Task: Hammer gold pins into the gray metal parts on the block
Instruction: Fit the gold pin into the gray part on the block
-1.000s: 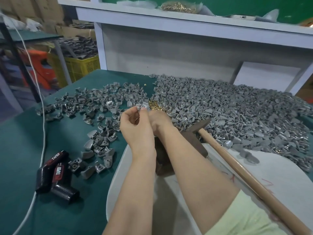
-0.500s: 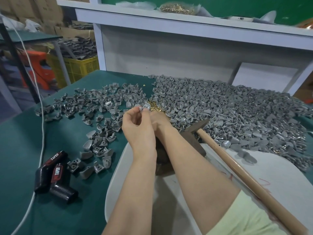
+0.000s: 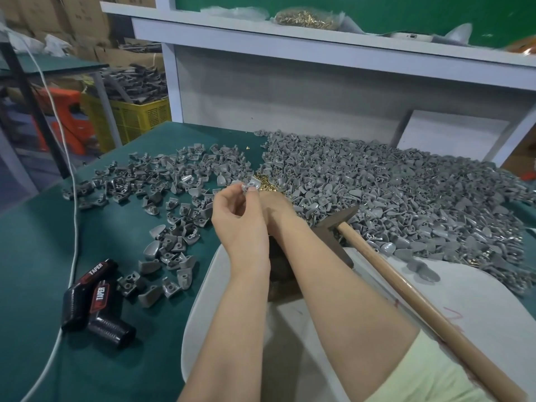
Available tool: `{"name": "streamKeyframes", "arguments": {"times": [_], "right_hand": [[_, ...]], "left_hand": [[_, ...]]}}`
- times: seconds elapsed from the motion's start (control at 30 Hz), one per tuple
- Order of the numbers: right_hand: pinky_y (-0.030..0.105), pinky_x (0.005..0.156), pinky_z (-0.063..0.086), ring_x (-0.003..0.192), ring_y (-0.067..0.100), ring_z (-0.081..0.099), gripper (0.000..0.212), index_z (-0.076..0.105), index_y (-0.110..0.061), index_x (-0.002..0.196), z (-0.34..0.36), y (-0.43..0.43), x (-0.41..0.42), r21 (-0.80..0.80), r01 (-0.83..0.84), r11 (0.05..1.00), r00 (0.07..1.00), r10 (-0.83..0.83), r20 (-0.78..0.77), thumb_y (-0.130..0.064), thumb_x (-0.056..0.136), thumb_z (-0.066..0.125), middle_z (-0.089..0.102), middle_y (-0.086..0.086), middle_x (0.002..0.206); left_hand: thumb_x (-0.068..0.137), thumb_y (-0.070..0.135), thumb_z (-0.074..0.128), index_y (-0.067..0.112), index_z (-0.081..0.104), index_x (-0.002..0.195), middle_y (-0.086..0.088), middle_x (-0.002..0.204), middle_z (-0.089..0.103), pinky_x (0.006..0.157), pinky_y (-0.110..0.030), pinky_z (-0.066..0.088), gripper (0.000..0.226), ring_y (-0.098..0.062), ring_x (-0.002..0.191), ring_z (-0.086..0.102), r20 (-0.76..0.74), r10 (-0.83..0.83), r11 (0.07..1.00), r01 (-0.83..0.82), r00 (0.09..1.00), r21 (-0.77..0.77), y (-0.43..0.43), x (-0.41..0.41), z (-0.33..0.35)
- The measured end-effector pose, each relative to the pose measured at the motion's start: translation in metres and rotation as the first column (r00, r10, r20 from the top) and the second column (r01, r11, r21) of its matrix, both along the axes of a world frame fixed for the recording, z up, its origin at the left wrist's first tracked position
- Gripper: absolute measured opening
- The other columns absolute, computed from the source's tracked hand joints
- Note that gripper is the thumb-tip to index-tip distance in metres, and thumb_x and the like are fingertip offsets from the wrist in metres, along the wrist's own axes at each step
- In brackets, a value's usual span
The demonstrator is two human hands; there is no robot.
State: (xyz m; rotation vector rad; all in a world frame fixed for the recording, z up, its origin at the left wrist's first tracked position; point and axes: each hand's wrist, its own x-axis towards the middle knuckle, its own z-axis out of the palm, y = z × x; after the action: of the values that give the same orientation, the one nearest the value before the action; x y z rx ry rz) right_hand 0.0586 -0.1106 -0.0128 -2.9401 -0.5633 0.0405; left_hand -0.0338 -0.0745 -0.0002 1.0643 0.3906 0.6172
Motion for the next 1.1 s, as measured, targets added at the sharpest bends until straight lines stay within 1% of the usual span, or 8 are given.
{"name": "streamKeyframes", "arguments": {"times": [0.1, 0.23, 0.37, 0.47, 0.53, 0.63, 0.8, 1.1], "right_hand": [[0.032, 0.075, 0.05, 0.088, 0.026, 0.061, 0.017, 0.065, -0.003, 0.1, 0.016, -0.014, -0.001, 0.114, 0.209, 0.971, 0.977, -0.214, 0.026, -0.011, 0.09, 0.054, 0.065, 0.009, 0.096], [0.031, 0.073, 0.053, 0.081, 0.016, 0.062, 0.01, 0.063, -0.016, 0.09, 0.042, -0.07, -0.029, 0.579, 0.286, 0.764, 0.948, -0.315, -0.052, -0.008, 0.091, 0.056, 0.065, 0.0, 0.094], [0.016, 0.061, 0.054, 0.064, 0.008, 0.063, 0.011, 0.061, -0.013, 0.082, 0.049, -0.118, -0.081, 0.864, 0.29, 0.412, 0.948, -0.25, -0.198, -0.003, 0.088, 0.06, 0.067, 0.001, 0.075], [0.018, 0.064, 0.055, 0.064, 0.011, 0.064, 0.01, 0.062, -0.006, 0.083, 0.034, -0.134, -0.104, 0.893, 0.322, 0.313, 0.939, -0.224, -0.26, 0.003, 0.087, 0.058, 0.067, 0.01, 0.076], [0.021, 0.067, 0.055, 0.069, 0.016, 0.063, 0.008, 0.063, -0.001, 0.087, 0.023, -0.134, -0.107, 0.891, 0.301, 0.341, 0.944, -0.237, -0.228, 0.005, 0.087, 0.058, 0.067, 0.016, 0.081], [0.03, 0.078, 0.052, 0.077, 0.016, 0.061, 0.009, 0.067, -0.009, 0.087, 0.011, -0.127, -0.105, 0.797, 0.207, 0.568, 0.96, -0.274, -0.054, -0.001, 0.086, 0.062, 0.068, 0.007, 0.084], [0.003, 0.066, 0.035, 0.069, -0.002, 0.05, 0.018, 0.06, -0.026, 0.075, 0.002, -0.12, -0.106, 0.597, 0.14, 0.79, 0.957, -0.263, 0.124, -0.011, 0.084, 0.066, 0.056, -0.006, 0.083], [0.02, 0.068, 0.031, 0.075, 0.011, 0.045, 0.005, 0.067, -0.012, 0.081, 0.002, -0.113, -0.108, 0.524, 0.147, 0.839, 0.932, -0.295, 0.21, -0.01, 0.084, 0.064, 0.048, -0.005, 0.082]], "left_hand": [[0.088, 0.007, 0.062, 0.023, 0.057, 0.087, -0.001, 0.094, 0.065, 0.077, -0.014, 0.047, 0.016, -0.008, 0.085, 0.061, 0.034, -0.027, 0.992, 0.023, 0.999, 0.121, -0.002, 0.0, -0.001], [0.086, 0.01, 0.065, 0.018, 0.061, 0.088, 0.005, 0.086, 0.067, 0.073, -0.01, 0.046, 0.009, -0.005, 0.08, 0.061, 0.04, -0.213, 0.898, 0.179, 0.976, 0.402, -0.007, -0.005, -0.001], [0.083, 0.019, 0.07, 0.03, 0.059, 0.074, 0.014, 0.079, 0.064, 0.082, -0.022, 0.047, 0.018, -0.008, 0.082, 0.061, -0.207, -0.378, 0.545, 0.398, 0.902, 0.738, -0.018, -0.011, -0.003], [0.083, 0.029, 0.07, 0.032, 0.056, 0.071, 0.016, 0.08, 0.063, 0.094, -0.034, 0.039, 0.018, -0.013, 0.094, 0.061, -0.428, -0.306, 0.282, 0.511, 0.85, 0.812, -0.025, -0.015, -0.005], [0.084, 0.036, 0.068, 0.034, 0.056, 0.076, 0.017, 0.084, 0.062, 0.088, -0.032, 0.03, 0.014, -0.013, 0.101, 0.058, -0.449, -0.224, 0.213, 0.493, 0.865, 0.843, -0.026, -0.016, -0.006], [0.084, 0.036, 0.066, 0.034, 0.059, 0.077, 0.016, 0.089, 0.063, 0.086, -0.035, 0.026, 0.01, -0.016, 0.105, 0.055, -0.449, -0.19, 0.167, 0.479, 0.873, 0.862, -0.023, -0.015, -0.006], [0.085, 0.033, 0.063, 0.034, 0.06, 0.075, 0.012, 0.094, 0.064, 0.09, -0.038, 0.031, 0.011, -0.019, 0.105, 0.056, -0.468, -0.209, 0.142, 0.5, 0.859, 0.854, -0.021, -0.013, -0.006], [0.086, 0.027, 0.063, 0.032, 0.056, 0.077, 0.015, 0.082, 0.06, 0.089, -0.036, 0.033, 0.013, -0.016, 0.099, 0.056, -0.452, -0.223, 0.172, 0.492, 0.864, 0.854, -0.02, -0.014, -0.007]]}}
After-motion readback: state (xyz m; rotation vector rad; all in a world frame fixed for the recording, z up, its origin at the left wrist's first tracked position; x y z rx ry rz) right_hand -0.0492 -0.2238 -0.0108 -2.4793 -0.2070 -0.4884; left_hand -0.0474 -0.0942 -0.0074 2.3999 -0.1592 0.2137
